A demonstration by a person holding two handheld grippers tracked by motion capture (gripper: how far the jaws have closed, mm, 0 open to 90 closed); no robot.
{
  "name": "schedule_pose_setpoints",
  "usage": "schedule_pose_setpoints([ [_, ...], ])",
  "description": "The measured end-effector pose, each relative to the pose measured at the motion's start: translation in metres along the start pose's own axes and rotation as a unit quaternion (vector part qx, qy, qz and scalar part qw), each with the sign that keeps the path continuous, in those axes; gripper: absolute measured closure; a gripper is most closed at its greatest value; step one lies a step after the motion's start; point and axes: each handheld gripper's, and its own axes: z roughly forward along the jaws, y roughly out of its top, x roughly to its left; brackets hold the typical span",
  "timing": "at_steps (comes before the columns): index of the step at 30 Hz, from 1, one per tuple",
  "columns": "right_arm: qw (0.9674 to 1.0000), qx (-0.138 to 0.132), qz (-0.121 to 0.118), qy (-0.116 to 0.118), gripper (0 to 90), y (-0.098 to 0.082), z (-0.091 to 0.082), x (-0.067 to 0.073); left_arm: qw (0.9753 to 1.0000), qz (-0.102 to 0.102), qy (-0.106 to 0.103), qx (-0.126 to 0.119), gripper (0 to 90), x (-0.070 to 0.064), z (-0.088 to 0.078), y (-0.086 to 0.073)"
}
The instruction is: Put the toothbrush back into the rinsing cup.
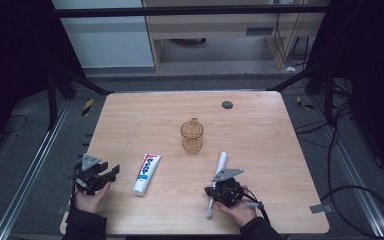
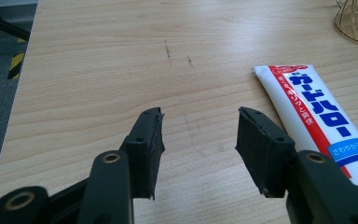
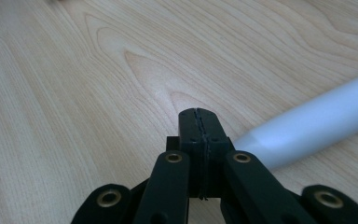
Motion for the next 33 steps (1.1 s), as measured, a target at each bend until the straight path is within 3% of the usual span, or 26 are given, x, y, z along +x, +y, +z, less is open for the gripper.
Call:
schedule_pose_setpoints([
  [33,0.9998,0.017,0.012,0.006,89.9,-0.012,-0.017,-0.008,1.0,-0.003,0.0,-0.002,49.6,0.0,0.0,0.0],
])
